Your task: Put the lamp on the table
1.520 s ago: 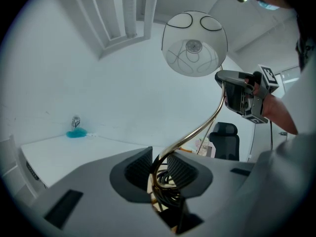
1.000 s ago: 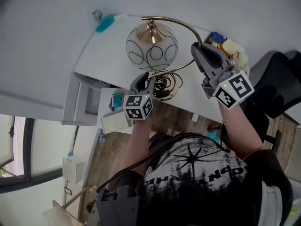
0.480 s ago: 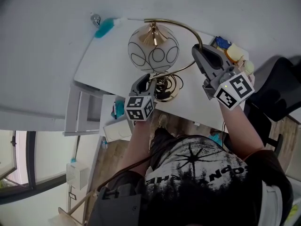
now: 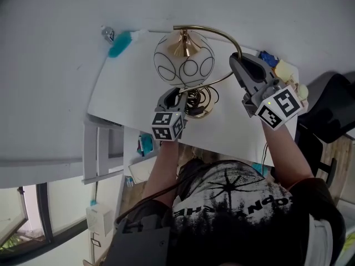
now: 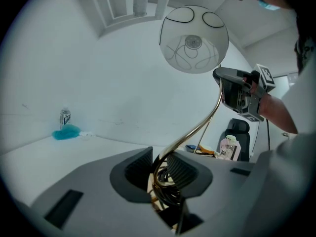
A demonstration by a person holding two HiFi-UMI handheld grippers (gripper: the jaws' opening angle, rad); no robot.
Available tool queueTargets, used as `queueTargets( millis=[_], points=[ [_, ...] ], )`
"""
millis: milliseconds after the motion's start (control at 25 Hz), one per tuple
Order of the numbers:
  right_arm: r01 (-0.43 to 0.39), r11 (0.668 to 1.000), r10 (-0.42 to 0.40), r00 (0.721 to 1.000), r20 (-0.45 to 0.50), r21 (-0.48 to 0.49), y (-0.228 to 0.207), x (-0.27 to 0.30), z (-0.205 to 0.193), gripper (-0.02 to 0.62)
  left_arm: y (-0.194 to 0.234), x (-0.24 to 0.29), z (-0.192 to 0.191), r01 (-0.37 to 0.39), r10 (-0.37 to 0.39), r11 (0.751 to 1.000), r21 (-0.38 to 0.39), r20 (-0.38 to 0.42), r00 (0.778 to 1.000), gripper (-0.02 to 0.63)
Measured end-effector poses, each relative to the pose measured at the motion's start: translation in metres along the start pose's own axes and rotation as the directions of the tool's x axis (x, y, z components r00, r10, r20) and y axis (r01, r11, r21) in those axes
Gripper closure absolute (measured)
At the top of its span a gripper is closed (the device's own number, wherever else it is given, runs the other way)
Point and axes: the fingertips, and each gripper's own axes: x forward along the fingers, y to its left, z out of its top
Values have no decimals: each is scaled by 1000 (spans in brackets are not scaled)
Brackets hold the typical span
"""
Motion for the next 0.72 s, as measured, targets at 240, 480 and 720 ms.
queueTargets(
  millis=[240,480,720],
  points=[
    [21,1000,-21,1000,-9,0,-18,42,-13,552,39,30,9,14,-14,1000,2,-6,1000,509],
    [18,1000,-18,1000,-20,-1,-32,74,-31,552,68,56,5,27,-27,1000,-12,-17,999,509],
    [17,1000,-17,999,-39,-5,-46,103,-52,552,95,81,-2,24,-25,1000,-14,-22,999,509]
  ],
)
